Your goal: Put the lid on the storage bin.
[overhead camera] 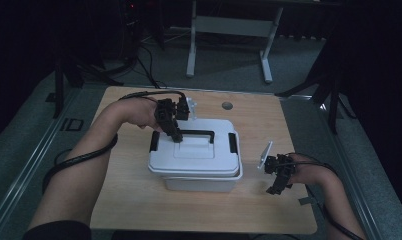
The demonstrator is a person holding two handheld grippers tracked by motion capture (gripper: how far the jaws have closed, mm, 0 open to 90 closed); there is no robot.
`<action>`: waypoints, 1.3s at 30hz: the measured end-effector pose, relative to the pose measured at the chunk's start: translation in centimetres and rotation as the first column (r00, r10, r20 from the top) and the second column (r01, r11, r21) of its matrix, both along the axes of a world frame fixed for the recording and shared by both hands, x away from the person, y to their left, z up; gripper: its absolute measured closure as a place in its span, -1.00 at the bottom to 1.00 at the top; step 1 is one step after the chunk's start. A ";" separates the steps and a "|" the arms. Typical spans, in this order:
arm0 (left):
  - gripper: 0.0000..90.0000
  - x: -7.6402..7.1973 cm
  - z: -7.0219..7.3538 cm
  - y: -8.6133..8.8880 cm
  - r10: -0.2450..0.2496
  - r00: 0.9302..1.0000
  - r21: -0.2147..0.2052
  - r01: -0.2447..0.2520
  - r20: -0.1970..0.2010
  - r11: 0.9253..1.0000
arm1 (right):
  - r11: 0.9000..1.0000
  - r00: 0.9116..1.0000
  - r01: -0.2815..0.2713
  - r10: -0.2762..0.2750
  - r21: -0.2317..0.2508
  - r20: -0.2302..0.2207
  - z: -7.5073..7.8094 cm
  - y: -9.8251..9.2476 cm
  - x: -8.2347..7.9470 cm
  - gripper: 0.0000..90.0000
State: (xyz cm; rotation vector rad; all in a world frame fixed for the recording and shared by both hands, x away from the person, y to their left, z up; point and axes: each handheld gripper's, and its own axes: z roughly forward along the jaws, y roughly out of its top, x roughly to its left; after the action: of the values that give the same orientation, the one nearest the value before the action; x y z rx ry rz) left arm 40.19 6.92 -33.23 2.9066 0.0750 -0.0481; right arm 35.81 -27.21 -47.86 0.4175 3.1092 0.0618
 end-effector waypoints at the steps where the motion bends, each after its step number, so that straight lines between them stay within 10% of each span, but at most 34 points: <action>1: 0.85 0.0 0.0 0.0 0.000 1.000 0.000 0.000 0.000 1.000 | 1.000 1.000 0.000 0.000 0.000 0.000 0.0 0.0 0.0 -0.68; 35: 0.84 1.4 -4.0 -2.3 -0.010 0.999 0.017 0.011 -0.031 1.000 | 1.000 1.000 -0.013 0.013 -0.006 -0.005 -0.6 0.4 0.1 -0.68; 39: 0.45 1.5 -3.8 -2.1 0.053 0.998 0.016 -0.053 0.024 0.998 | 1.000 1.000 -0.019 0.019 -0.002 -0.003 -0.6 0.6 0.2 -0.68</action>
State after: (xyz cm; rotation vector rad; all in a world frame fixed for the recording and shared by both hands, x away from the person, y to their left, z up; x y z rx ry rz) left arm 41.72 4.83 -37.00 2.9191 0.1488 -0.0042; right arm 35.97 -26.59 -48.42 0.3889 3.1161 0.0589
